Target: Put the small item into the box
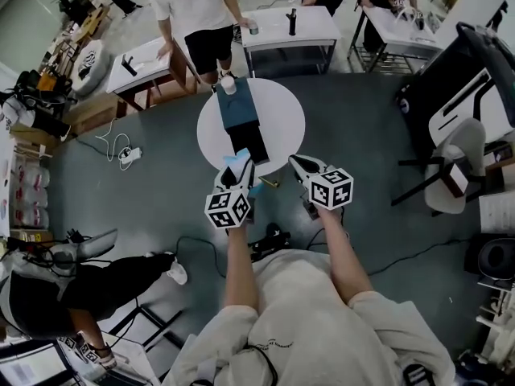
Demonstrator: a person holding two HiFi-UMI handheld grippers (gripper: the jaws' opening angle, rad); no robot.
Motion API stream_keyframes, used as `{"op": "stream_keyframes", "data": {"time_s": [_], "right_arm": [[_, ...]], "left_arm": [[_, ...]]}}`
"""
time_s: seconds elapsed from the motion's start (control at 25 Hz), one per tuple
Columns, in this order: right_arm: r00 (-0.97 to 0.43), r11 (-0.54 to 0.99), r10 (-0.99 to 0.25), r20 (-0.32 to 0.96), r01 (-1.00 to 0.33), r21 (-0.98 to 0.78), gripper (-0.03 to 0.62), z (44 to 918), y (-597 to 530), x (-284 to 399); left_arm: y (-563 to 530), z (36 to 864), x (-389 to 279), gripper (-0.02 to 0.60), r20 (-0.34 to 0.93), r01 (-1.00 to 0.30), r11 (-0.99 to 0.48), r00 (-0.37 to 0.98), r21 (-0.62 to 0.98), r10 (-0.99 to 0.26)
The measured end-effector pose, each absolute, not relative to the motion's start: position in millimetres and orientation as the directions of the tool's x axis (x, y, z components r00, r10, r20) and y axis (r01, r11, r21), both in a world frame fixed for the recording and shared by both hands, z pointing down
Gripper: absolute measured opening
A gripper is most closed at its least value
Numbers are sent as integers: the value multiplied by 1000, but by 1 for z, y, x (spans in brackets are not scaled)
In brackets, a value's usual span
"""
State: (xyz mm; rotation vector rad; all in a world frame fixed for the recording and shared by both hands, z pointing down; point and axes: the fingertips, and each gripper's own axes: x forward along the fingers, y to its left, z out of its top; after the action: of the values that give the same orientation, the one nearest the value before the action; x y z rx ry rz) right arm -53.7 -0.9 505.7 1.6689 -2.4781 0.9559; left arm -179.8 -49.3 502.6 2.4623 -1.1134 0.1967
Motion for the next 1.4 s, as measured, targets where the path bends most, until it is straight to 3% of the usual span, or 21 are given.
{"op": "stream_keyframes", "data": {"time_s": [0.68,1.4], "right_arm": [[-376,182,-877,298,-835,-520,34,516,-65,-64],[-580,378,-745,328,-773,-509,34,528,-244,-33]], "left_arm": [[-115,517,-197,204,326,-711,-636,703,301,-632],[-254,540,-180,204,374,-848,-427,523,314,-766]]}}
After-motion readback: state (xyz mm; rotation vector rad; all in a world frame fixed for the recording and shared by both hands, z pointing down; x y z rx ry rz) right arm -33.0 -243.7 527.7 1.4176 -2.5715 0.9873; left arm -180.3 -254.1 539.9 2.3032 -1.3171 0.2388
